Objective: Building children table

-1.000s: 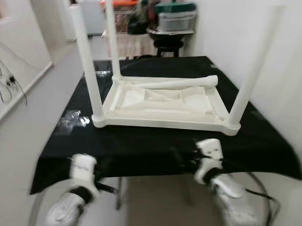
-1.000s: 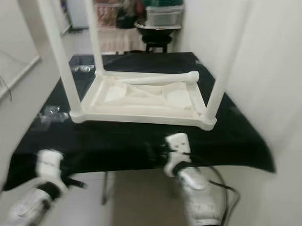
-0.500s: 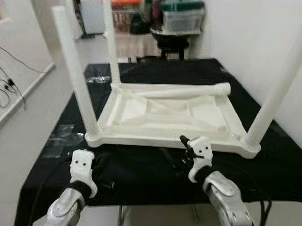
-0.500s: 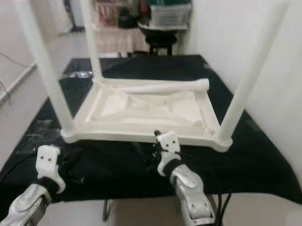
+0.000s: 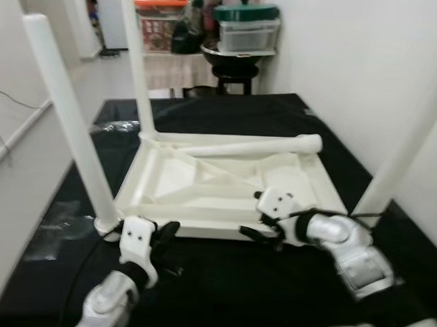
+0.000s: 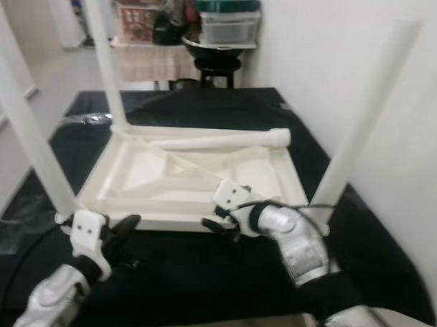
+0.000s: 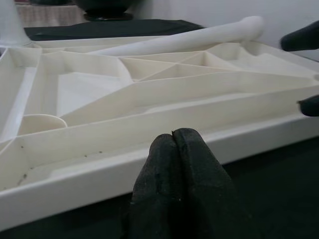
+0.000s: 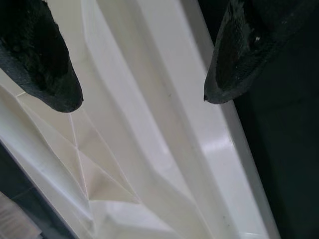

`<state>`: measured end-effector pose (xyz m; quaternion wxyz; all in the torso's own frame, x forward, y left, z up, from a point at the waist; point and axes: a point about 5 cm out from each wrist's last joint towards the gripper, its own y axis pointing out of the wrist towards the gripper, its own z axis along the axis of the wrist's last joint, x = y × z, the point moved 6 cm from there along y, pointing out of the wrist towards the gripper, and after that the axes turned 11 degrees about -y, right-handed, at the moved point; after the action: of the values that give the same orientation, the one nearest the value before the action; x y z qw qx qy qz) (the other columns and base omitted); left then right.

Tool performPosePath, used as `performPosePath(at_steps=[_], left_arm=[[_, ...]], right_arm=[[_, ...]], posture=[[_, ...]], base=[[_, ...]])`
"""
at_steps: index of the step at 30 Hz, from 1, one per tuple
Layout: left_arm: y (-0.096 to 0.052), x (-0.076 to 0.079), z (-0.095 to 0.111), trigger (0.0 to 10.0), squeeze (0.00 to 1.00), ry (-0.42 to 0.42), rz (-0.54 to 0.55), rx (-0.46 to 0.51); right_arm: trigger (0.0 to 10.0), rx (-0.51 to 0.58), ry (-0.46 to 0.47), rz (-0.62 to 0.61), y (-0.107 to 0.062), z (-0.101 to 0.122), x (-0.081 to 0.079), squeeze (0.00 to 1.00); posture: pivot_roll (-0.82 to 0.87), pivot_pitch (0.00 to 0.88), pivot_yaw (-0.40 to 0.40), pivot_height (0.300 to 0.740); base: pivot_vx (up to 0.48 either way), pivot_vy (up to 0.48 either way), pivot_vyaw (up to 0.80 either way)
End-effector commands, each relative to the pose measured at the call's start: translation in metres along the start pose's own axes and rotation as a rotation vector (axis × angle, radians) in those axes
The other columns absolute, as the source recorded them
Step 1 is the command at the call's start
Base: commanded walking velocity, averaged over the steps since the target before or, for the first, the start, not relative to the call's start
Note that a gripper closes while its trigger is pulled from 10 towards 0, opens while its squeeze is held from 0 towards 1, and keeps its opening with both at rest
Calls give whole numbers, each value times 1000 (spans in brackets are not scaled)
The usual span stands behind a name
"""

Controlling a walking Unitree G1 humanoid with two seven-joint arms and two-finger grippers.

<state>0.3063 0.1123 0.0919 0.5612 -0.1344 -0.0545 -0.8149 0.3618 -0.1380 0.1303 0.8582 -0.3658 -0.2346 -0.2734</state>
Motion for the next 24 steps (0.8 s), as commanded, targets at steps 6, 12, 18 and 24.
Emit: performPosePath(at_steps=[6,12,18,24], left_arm=[[-2,2,-8,10000,0,-6,2,-26],[-4,3,-8,10000,0,-7,1,-26],[-5,3,-7,10000,0,-7,3,-22],[-5,3,-7,10000,0,-8,6,-18]], right_arm=[[10000,-186,-13,169,-7,-23,-1,0],[10000,-311,71,203,4,-35,-9,0],[2000,-345,116,264,11,-37,-24,0],[0,-381,136,287,12,-40,-25,0]], posture=[[-105,0,-23,740],[-99,0,-27,740],[-96,0,-31,740],[-94,0,-36,740]], base=[[0,0,0],[0,0,0],[0,0,0],[0,0,0]])
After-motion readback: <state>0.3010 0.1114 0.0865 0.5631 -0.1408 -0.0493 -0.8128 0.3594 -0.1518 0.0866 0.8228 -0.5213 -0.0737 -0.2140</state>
